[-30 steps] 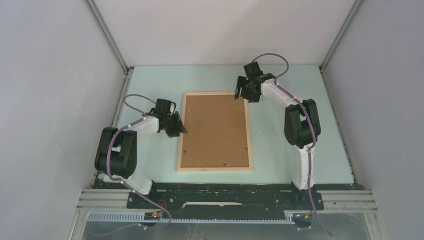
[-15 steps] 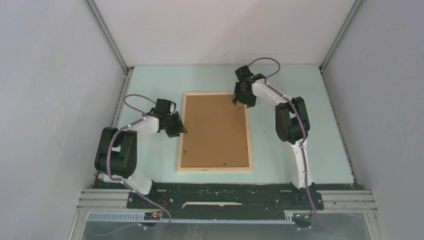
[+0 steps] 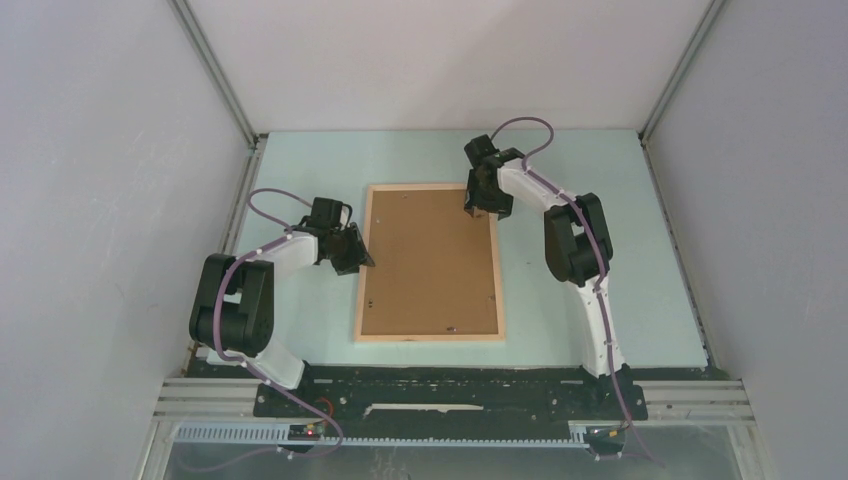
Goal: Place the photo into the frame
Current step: Install the photo frame at the center of the board.
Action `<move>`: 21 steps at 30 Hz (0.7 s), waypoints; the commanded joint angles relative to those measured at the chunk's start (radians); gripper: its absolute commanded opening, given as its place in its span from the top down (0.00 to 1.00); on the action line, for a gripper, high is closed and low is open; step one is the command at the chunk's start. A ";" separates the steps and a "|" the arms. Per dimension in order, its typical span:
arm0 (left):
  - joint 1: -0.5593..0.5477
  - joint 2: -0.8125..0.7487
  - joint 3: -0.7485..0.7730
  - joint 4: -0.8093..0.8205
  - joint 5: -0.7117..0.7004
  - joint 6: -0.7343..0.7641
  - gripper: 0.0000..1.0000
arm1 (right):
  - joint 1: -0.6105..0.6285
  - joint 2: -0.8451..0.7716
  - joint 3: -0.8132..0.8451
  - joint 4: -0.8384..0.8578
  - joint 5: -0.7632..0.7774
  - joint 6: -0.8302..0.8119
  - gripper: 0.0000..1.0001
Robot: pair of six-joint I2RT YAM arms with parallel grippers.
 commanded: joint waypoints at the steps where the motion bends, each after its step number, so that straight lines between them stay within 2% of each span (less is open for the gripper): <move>1: -0.019 -0.004 0.013 0.010 0.037 -0.006 0.56 | -0.002 0.027 0.023 -0.014 0.012 -0.013 0.27; 6: -0.018 -0.001 0.016 0.009 0.036 -0.007 0.56 | -0.012 0.032 0.023 -0.017 0.015 -0.010 0.30; 17: -0.018 -0.007 0.011 0.007 0.033 -0.007 0.56 | -0.019 -0.018 -0.026 -0.004 -0.022 -0.024 0.53; 21: -0.018 -0.011 0.007 0.008 0.029 -0.007 0.56 | -0.019 -0.035 -0.042 0.002 -0.024 -0.038 0.58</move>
